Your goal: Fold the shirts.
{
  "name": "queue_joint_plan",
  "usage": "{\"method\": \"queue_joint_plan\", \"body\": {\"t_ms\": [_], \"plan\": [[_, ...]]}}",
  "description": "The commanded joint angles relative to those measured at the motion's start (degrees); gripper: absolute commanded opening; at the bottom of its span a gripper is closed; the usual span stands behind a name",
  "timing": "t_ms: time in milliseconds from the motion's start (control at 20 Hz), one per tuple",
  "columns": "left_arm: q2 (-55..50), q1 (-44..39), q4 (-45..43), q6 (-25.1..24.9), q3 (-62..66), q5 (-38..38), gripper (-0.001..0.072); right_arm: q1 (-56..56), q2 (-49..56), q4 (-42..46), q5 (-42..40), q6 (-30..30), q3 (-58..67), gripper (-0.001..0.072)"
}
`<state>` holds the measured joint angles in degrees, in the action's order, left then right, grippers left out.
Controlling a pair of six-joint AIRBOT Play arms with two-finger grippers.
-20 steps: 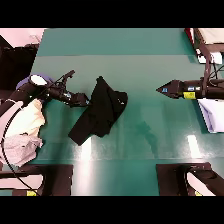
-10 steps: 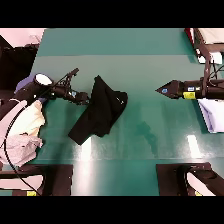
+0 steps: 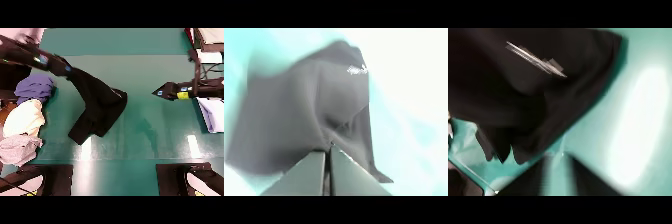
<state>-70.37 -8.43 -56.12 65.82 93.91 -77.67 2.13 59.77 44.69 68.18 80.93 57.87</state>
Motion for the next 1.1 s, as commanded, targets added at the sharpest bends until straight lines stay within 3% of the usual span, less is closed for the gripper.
{"method": "queue_joint_plan", "body": {"t_ms": [0, 300, 450, 650, 800, 1000, 1050], "plan": [[3.6, 0.0, -2.3, 0.5, 7.9, -1.6, 0.0022, 3.6, 7.4, -0.2, -0.8, 0.0, 0.0, 0.0576], [3.3, 0.0, -2.6, 1.9, 8.2, -4.2, 0.0022, 17.9, 20.9, -1.0, -18.6, 0.0, 0.0, 0.0575], [3.3, 0.0, -2.8, 3.2, 8.2, -4.9, 0.0022, 22.1, 26.9, -9.5, -24.7, -3.5, 0.0, 0.0570], [3.3, 0.0, -2.8, 3.3, 8.2, -4.9, 0.0022, 25.3, 31.9, -19.2, -26.0, -8.4, 0.3, 0.0567], [3.3, 0.0, -2.8, 3.9, 8.2, -4.9, 0.0022, 28.5, 34.9, -19.5, -25.6, -8.4, 3.9, 0.0504], [3.4, 0.0, -2.8, 4.7, 8.2, -5.0, 0.0022, 31.7, 39.1, -19.1, -27.5, -8.2, 9.7, 0.0500], [3.3, 0.0, -2.8, 4.7, 8.2, -5.4, 0.0023, 32.0, 40.2, -19.2, -27.5, -7.6, 10.5, 0.0463]]}}
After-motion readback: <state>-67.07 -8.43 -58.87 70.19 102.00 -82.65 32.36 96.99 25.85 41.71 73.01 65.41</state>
